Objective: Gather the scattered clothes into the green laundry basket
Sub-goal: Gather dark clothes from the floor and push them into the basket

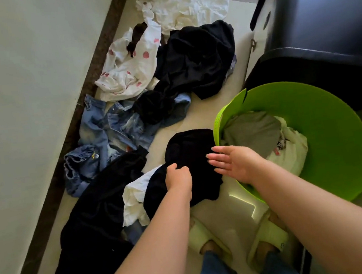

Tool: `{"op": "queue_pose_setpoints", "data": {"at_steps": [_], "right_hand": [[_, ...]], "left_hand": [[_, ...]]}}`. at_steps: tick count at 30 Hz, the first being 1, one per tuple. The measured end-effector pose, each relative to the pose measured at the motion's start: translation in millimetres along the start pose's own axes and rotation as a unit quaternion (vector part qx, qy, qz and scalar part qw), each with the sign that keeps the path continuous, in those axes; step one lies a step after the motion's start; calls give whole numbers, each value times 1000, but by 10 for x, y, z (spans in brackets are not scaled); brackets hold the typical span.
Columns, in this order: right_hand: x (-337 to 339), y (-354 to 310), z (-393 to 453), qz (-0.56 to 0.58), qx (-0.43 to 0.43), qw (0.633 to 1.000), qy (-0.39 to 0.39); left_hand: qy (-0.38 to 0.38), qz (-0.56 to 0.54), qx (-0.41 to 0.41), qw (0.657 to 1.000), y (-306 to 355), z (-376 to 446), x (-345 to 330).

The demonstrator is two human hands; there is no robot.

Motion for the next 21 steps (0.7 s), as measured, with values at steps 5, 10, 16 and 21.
{"op": "queue_pose_setpoints", "data": {"at_steps": [5, 10, 16, 21], "right_hand": [[-256, 492, 347, -119, -4, 993, 20], [-206, 1032, 745, -173, -28, 982, 73], [-124, 1548, 1209, -173, -69, 978, 96], [-132, 1840, 1566, -202, -77, 973, 82]], "left_hand": [[3, 49, 2, 999, -259, 665, 447], [-4, 121, 8, 993, -588, 1418, 612], [3, 243, -44, 969, -744, 2190, 542], [-40, 174, -10, 984, -1114, 2786, 382]]}}
Point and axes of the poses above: each hand's wrist, its own z-axis towards the middle knuckle, its own x-axis out of the back of the hand, y = z × x, the point moved 10 cm from there along z, towards the middle knuckle, and after that the axes turned 8 degrees about x, right-handed, at the moved point
